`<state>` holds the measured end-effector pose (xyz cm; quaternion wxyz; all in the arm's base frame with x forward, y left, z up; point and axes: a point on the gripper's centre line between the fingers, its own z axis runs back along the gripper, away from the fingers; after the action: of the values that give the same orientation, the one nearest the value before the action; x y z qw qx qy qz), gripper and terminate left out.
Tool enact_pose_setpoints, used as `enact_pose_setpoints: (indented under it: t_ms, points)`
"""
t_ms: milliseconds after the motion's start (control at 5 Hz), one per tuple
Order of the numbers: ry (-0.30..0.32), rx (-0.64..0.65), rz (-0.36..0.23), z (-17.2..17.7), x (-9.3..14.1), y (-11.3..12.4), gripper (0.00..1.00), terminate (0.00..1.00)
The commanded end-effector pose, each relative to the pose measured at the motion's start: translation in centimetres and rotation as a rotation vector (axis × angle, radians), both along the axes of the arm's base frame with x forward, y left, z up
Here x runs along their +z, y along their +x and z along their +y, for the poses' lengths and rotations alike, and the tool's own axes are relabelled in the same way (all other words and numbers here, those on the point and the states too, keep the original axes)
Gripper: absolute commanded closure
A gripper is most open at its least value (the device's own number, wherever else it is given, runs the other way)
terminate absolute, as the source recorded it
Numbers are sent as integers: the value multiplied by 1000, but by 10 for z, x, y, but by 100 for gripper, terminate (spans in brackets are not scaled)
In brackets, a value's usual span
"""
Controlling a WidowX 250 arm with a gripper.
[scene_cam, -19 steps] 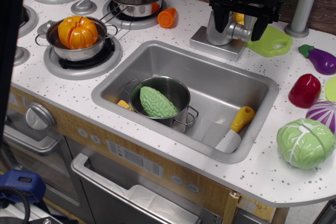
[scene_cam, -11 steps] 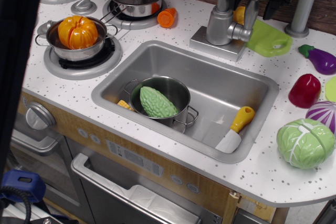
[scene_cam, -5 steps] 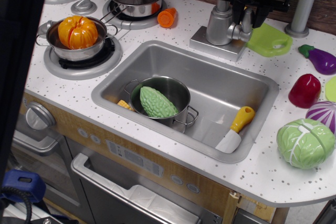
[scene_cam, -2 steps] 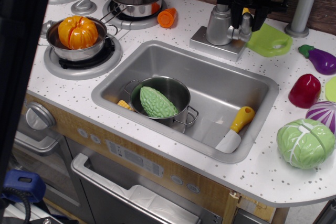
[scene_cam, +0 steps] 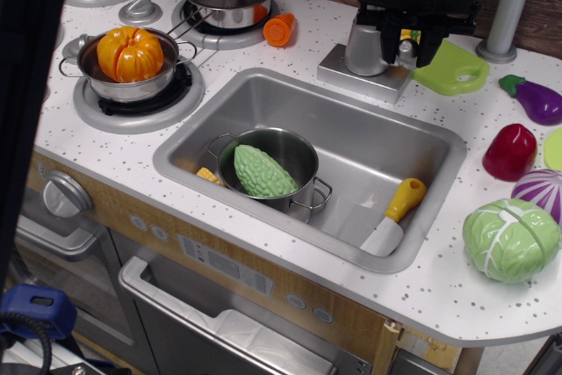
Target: Turn lever vertical to front
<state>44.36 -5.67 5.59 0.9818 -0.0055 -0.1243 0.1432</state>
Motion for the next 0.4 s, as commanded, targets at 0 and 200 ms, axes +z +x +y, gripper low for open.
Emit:
enact_pose_setpoints:
  t_ms: [0, 200]
  points:
    - [-55, -59, -32, -35, -15, -10, 100, 0]
    - [-60, -55, -37, -34, -22, -9, 100, 0]
